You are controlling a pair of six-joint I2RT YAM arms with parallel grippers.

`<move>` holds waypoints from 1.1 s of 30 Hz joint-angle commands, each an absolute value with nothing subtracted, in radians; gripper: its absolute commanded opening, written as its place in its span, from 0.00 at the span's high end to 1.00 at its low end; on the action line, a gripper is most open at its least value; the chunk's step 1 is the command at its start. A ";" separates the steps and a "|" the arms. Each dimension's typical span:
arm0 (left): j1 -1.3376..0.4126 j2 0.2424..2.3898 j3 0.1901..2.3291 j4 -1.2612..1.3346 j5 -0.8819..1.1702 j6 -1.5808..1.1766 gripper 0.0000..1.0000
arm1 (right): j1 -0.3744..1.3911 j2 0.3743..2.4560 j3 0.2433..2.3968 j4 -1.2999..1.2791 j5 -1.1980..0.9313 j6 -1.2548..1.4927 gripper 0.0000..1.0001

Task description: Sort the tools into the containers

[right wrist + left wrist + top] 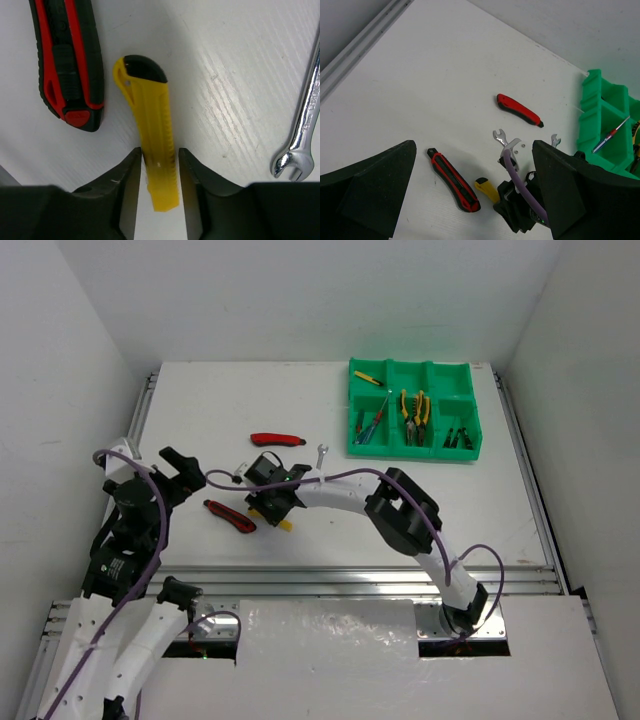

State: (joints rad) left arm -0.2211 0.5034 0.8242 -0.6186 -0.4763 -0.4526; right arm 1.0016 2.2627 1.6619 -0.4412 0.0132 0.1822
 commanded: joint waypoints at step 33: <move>-0.207 0.635 0.821 -0.534 -0.298 -0.388 0.00 | 0.258 2.379 2.293 -0.299 0.058 -0.103 1.00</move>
State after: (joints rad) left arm -0.2207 0.6174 0.8181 -0.5861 -0.3317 -0.4118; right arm 0.2810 2.3386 2.1799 -0.3595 0.0471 -0.0441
